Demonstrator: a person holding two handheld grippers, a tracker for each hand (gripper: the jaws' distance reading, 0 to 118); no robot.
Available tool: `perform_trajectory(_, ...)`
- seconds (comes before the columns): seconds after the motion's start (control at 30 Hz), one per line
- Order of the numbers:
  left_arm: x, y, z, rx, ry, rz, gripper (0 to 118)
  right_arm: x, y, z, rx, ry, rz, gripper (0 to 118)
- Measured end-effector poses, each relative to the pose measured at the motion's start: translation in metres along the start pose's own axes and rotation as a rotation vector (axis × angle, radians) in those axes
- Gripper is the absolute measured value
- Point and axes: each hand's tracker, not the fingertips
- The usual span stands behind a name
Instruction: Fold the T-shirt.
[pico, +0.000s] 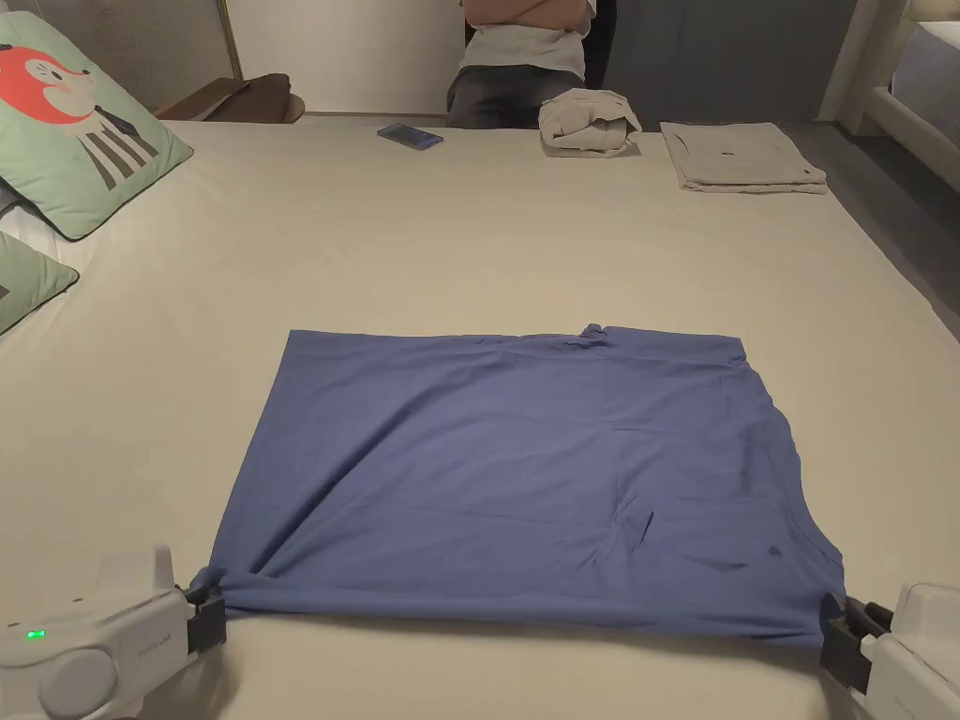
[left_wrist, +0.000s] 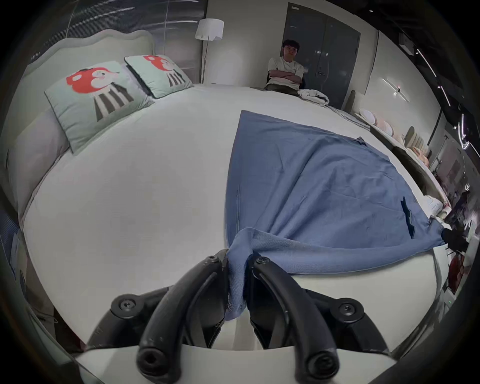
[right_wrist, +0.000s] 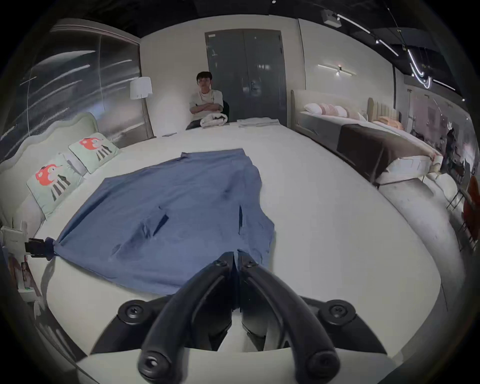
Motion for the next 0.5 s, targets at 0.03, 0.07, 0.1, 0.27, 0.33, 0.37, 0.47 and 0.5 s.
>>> perform_trajectory(0.03, -0.002, -0.006, -0.001, -0.004, 0.001, 0.002, 7, 0.001, -0.006, 0.001, -0.009, -0.002, -0.005, 2)
perform_trajectory(0.07, -0.003, -0.008, 0.0, -0.009, 0.002, 0.005, 7, 0.001, -0.011, 0.001, -0.021, -0.002, -0.014, 2)
perform_trajectory(0.1, -0.004, -0.01, 0.001, -0.01, 0.002, 0.015, 7, 0.002, -0.016, 0.001, -0.037, -0.004, -0.021, 2)
perform_trajectory(0.27, -0.009, -0.012, 0.001, -0.011, -0.008, 0.046, 7, 0.002, -0.03, -0.004, -0.094, -0.021, -0.061, 2)
perform_trajectory(0.33, -0.009, -0.015, 0.004, -0.004, -0.012, 0.04, 7, 0.001, -0.031, -0.006, -0.104, -0.027, -0.071, 2)
perform_trajectory(0.37, -0.009, -0.015, 0.005, -0.006, -0.012, 0.04, 7, 0.0, -0.03, -0.007, -0.108, -0.03, -0.073, 2)
perform_trajectory(0.47, -0.007, -0.016, 0.008, -0.009, -0.007, 0.034, 7, -0.004, -0.024, -0.006, -0.118, -0.045, -0.067, 2)
perform_trajectory(0.5, -0.005, -0.012, 0.01, -0.015, -0.003, 0.036, 9, -0.006, -0.02, -0.006, -0.123, -0.044, -0.063, 4)
